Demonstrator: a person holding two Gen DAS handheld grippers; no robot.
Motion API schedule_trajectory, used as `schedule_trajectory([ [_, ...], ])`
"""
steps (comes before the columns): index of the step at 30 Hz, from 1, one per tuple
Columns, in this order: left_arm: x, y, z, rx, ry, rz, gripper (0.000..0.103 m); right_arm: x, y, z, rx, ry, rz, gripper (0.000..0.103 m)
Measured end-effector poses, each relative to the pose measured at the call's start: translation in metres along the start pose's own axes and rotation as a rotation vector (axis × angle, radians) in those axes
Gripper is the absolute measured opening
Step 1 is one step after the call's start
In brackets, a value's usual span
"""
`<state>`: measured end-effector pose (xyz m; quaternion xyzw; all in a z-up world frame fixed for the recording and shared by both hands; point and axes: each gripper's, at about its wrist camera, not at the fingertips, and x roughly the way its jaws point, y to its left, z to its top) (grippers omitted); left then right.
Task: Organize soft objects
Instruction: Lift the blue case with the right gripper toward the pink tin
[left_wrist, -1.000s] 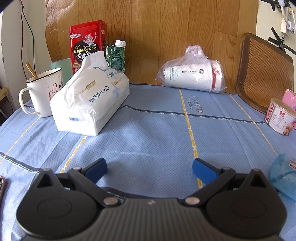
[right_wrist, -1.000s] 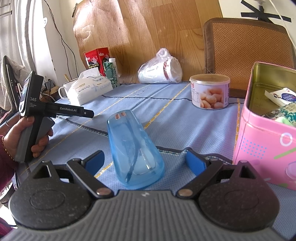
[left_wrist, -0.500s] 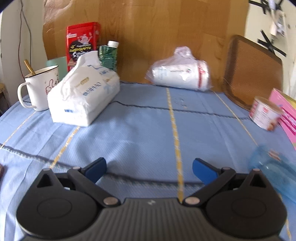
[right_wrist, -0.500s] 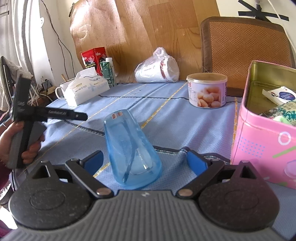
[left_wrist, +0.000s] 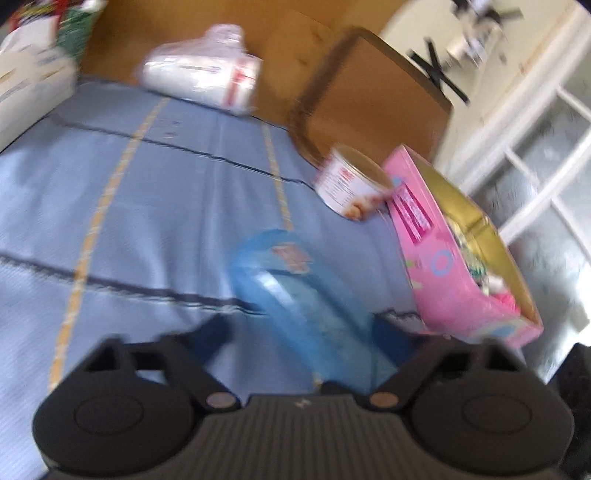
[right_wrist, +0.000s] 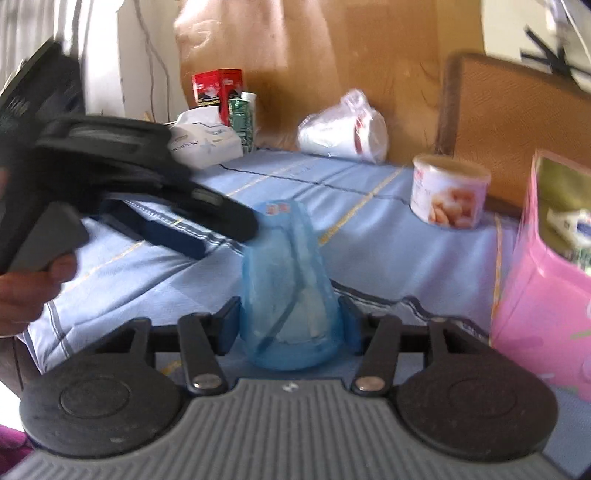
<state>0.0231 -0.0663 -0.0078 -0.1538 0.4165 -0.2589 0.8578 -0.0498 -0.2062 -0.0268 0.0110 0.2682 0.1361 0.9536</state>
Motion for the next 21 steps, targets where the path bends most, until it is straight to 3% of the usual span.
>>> schedule_trajectory([
  [2,0.004,-0.011,0.001,-0.006,0.008,-0.013,0.067,-0.003,0.008,-0.002,-0.01,-0.014,-0.009,0.056],
  [6,-0.003,-0.049,0.014,0.102,-0.025,-0.071,0.053,-0.024,-0.001,-0.001,0.009,-0.088,-0.108,0.056],
  [9,-0.002,-0.096,0.03,0.229,-0.049,-0.123,0.051,-0.054,-0.022,0.009,0.052,-0.179,-0.179,0.056],
  [12,0.015,-0.146,0.045,0.331,-0.042,-0.234,0.048,-0.084,-0.048,0.02,0.099,-0.257,-0.232,0.056],
  [15,0.039,-0.189,0.054,0.414,-0.031,-0.271,0.048,-0.101,-0.069,0.022,0.129,-0.302,-0.277,0.056],
  [17,0.051,-0.199,0.057,0.402,-0.011,-0.274,0.048,-0.107,-0.077,0.021,0.121,-0.308,-0.34,0.056],
  [21,0.049,-0.179,0.057,0.324,-0.01,-0.267,0.057,-0.113,-0.101,0.018,0.198,-0.311,-0.314,0.056],
])
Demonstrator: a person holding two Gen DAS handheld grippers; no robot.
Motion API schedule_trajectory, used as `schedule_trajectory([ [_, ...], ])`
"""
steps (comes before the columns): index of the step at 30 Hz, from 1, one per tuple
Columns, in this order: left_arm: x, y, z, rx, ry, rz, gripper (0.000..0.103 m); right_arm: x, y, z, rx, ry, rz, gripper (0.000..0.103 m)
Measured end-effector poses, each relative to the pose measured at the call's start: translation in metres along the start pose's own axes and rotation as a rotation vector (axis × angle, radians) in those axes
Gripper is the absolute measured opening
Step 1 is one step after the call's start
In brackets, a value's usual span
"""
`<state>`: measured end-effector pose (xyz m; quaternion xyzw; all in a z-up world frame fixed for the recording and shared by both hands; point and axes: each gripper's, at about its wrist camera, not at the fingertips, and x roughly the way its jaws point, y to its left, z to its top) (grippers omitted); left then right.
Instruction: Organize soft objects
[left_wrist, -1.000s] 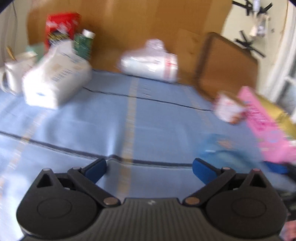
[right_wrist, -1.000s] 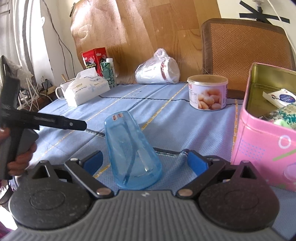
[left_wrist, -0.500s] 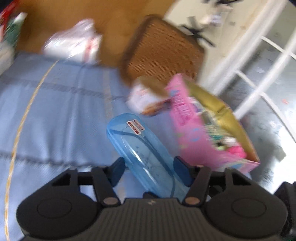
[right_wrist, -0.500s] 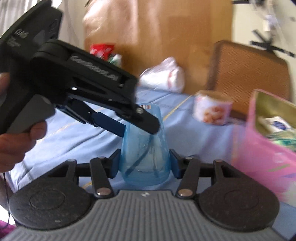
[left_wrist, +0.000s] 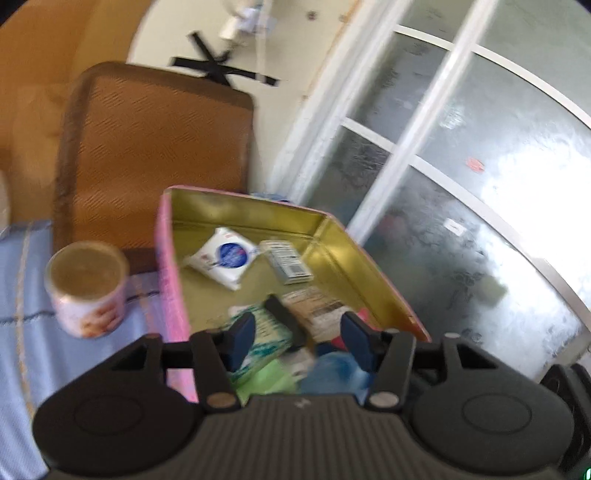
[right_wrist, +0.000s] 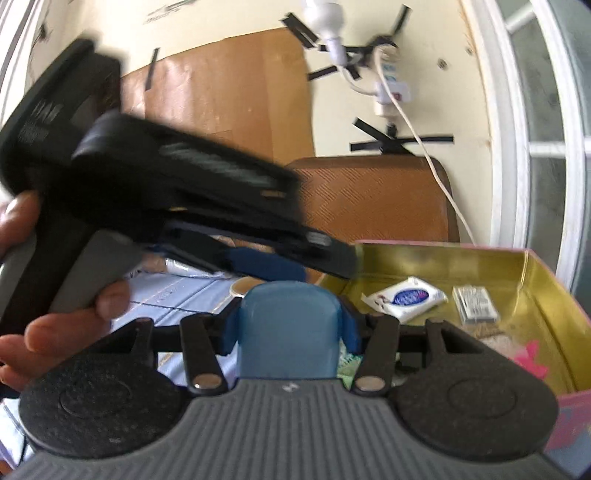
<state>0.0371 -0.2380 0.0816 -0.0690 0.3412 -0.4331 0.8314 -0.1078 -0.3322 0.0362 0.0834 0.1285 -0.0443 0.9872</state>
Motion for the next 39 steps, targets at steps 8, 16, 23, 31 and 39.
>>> schedule_trajectory([
  [8,-0.019,0.046,-0.05,-0.177,0.096,0.047,0.069,-0.041,0.001,-0.026,0.02,-0.074,0.099,0.055],
  [16,-0.004,0.027,-0.082,-0.147,0.189,-0.031,0.072,-0.096,-0.002,-0.058,0.03,-0.059,-0.029,0.056],
  [23,0.002,0.014,-0.11,-0.142,0.255,-0.082,0.074,-0.09,-0.005,-0.095,0.072,0.131,-0.101,0.053],
  [31,-0.011,0.022,-0.126,-0.129,0.25,0.021,0.078,-0.046,0.031,-0.088,0.053,0.184,0.043,0.053],
  [39,-0.044,0.057,-0.126,-0.255,0.167,0.063,0.067,0.003,0.028,-0.071,0.296,0.267,0.24,0.053],
])
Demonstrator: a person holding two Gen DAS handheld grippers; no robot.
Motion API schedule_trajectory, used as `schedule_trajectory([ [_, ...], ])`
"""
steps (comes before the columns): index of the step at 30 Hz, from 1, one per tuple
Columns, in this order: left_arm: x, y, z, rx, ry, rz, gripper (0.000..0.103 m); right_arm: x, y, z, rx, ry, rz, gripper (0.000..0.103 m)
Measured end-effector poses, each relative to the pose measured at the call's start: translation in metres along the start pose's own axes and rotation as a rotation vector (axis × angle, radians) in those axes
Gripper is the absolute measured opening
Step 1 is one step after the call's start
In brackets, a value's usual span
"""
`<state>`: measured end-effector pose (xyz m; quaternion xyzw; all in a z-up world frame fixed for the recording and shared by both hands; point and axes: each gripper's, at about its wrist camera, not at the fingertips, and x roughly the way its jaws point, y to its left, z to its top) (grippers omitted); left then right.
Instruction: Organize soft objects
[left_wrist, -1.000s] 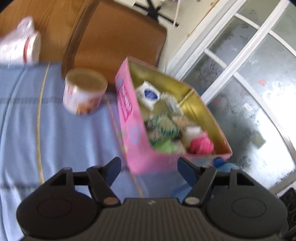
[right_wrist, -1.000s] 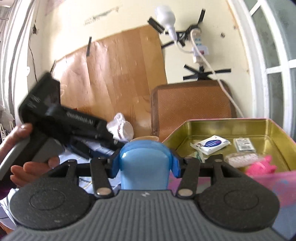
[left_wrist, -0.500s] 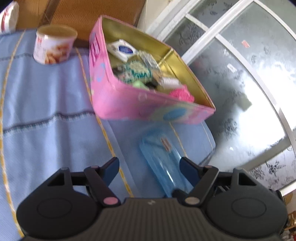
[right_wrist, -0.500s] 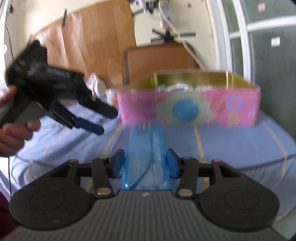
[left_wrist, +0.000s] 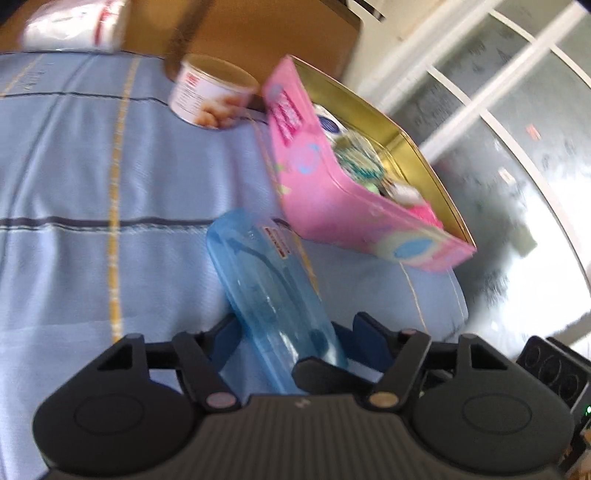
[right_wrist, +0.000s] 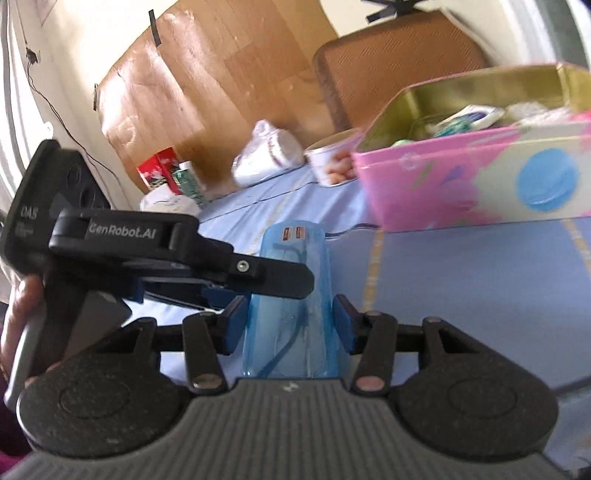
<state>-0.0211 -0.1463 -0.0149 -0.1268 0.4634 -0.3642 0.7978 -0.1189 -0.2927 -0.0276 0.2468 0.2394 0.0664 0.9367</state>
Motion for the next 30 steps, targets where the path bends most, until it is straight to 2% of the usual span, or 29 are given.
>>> schedule_trajectory([
  [3,-0.015,-0.014,0.015,0.044,-0.059,-0.026,0.067,0.005,0.01,0.009,-0.023,-0.009,0.019,0.053],
  [8,-0.028,-0.073,0.055,0.222,-0.15,-0.077,0.068,-0.021,0.03,0.031,-0.124,-0.144,0.008,0.053],
  [11,-0.013,-0.115,0.08,0.333,-0.186,-0.077,0.068,-0.036,0.022,0.052,-0.135,-0.248,-0.046,0.053],
  [13,0.002,-0.136,0.094,0.368,-0.194,-0.091,0.068,-0.047,0.008,0.066,-0.121,-0.299,-0.084,0.053],
  [15,0.023,-0.151,0.11,0.38,-0.189,-0.1,0.072,-0.051,-0.006,0.079,-0.118,-0.336,-0.131,0.053],
  [16,0.037,-0.156,0.118,0.377,-0.181,-0.087,0.08,-0.051,-0.015,0.086,-0.114,-0.348,-0.157,0.053],
  [17,0.049,-0.158,0.125,0.366,-0.178,-0.063,0.085,-0.049,-0.025,0.093,-0.1,-0.356,-0.194,0.053],
  [19,0.071,-0.156,0.135,0.343,-0.189,0.007,0.085,-0.038,-0.05,0.107,-0.04,-0.347,-0.276,0.055],
  [20,0.077,-0.153,0.135,0.33,-0.196,0.041,0.085,-0.032,-0.063,0.113,-0.009,-0.329,-0.319,0.065],
  [21,0.08,-0.147,0.135,0.313,-0.2,0.065,0.085,-0.025,-0.076,0.119,0.018,-0.305,-0.362,0.07],
  [23,0.078,-0.134,0.133,0.286,-0.197,0.058,0.085,-0.019,-0.097,0.122,0.071,-0.293,-0.423,0.074],
  [26,0.067,-0.118,0.124,0.3,-0.213,0.091,0.085,-0.028,-0.111,0.113,0.128,-0.309,-0.405,0.074],
  [30,0.054,-0.106,0.108,0.309,-0.22,0.124,0.085,-0.044,-0.107,0.094,0.16,-0.356,-0.392,0.073],
])
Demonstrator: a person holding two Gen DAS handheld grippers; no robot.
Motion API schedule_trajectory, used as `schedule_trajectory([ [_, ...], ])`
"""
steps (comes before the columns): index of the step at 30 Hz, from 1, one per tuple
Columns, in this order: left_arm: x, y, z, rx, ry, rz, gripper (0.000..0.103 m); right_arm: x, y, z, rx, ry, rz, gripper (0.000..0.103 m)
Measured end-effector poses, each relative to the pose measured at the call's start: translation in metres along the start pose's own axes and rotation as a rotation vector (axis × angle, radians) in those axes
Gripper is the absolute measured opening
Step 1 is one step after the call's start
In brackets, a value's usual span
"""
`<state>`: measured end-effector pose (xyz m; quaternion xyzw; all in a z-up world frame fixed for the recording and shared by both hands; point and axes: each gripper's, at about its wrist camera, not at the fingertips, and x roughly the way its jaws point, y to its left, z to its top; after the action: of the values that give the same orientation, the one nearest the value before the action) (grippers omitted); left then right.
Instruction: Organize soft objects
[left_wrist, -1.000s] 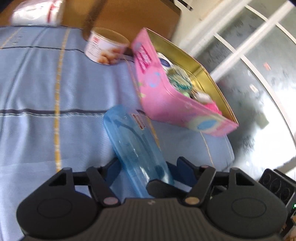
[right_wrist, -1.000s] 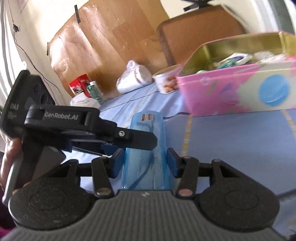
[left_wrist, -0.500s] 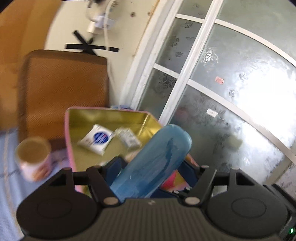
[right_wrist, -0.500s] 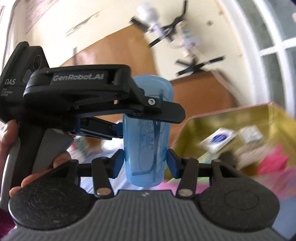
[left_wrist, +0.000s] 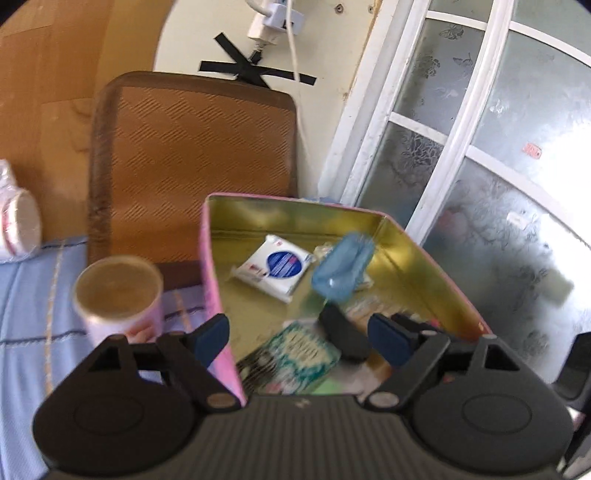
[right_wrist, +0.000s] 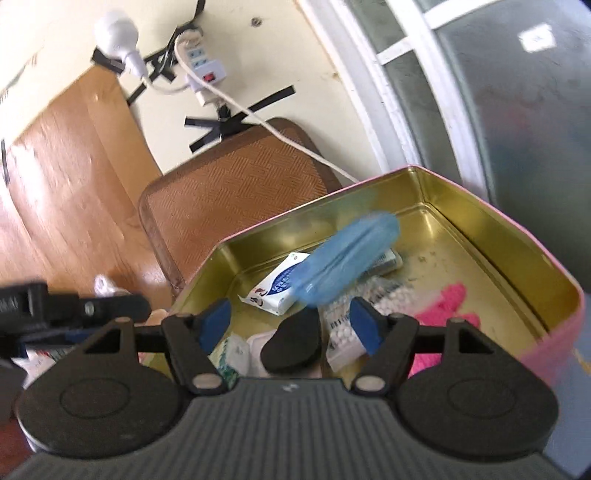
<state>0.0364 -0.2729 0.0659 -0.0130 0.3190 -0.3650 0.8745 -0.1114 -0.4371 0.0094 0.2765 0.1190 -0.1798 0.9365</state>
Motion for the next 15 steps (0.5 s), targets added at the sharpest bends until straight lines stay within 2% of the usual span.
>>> schedule_trajectory([
  [4,-0.021,0.002,-0.019,0.037,-0.007,0.065,0.085,-0.025,0.015,-0.009,0.003,-0.078,-0.006,0.073],
  [9,-0.052,0.007,-0.045,0.081,-0.033,0.186,0.097,-0.053,0.042,-0.026,-0.086,-0.17,-0.04,0.078],
  [11,-0.064,0.012,-0.054,0.076,-0.035,0.221,0.1,-0.061,0.054,-0.033,-0.122,-0.187,-0.042,0.084],
  [15,-0.085,0.024,-0.067,0.036,-0.038,0.26,0.103,-0.07,0.069,-0.04,-0.12,-0.185,-0.027,0.088],
])
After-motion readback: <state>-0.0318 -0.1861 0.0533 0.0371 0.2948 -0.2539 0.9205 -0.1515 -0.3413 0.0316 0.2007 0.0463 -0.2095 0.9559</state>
